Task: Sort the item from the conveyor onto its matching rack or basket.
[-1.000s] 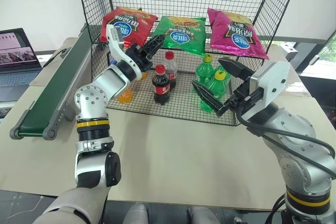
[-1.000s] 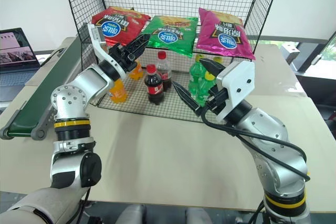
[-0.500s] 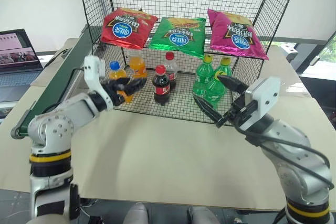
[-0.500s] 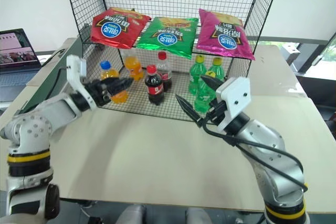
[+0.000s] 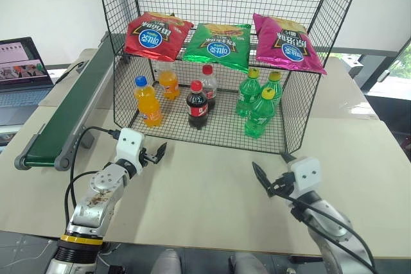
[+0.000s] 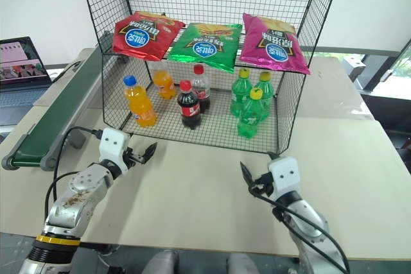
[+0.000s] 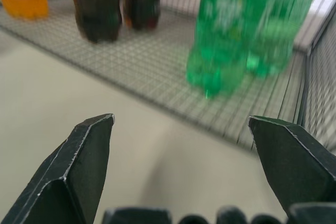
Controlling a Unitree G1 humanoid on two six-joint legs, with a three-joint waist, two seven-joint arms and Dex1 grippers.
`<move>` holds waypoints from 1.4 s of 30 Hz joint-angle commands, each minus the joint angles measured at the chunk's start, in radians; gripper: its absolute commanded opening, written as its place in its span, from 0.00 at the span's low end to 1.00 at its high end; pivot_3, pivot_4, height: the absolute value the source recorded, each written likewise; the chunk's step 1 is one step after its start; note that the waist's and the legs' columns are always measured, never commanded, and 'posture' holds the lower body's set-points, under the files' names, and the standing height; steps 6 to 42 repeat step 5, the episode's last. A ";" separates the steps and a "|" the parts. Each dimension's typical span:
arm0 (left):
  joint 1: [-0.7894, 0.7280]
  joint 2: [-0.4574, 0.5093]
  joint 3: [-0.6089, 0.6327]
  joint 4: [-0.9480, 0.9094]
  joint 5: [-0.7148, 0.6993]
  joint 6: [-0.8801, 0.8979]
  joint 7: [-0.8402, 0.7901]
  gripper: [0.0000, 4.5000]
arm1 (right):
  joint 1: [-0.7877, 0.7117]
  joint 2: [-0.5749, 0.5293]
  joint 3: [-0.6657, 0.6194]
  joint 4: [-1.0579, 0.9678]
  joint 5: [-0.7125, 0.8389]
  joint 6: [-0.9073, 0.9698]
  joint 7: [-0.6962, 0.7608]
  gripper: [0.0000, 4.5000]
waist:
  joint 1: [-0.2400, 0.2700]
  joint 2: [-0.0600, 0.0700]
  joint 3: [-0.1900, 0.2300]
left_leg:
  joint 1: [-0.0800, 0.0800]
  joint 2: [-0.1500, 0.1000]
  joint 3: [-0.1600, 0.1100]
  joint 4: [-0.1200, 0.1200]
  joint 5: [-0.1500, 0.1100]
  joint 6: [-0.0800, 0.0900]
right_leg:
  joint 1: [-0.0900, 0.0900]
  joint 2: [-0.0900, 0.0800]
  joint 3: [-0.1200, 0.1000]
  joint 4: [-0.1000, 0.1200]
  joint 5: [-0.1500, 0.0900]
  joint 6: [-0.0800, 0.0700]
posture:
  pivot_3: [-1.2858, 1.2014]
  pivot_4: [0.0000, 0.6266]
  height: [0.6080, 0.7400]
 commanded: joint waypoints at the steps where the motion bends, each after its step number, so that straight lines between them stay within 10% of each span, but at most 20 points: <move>1: -0.004 -0.016 0.008 0.023 0.029 -0.076 -0.039 0.98 | -0.005 0.021 -0.019 0.001 -0.024 -0.063 -0.022 1.00 | -0.001 0.000 0.000 | 0.000 0.000 0.000 0.000 0.000 0.000 | 0.000 0.000 0.000 0.000 0.000 0.000 | 0.52 0.24 1.00; 42: -0.015 -0.026 0.009 0.044 0.034 -0.083 -0.079 0.98 | -0.017 0.034 -0.030 0.012 -0.031 -0.075 -0.027 1.00 | -0.001 0.000 0.000 | 0.000 0.000 0.000 -0.001 0.000 0.000 | 0.000 0.000 0.000 0.000 0.000 0.000 | 0.52 0.24 1.00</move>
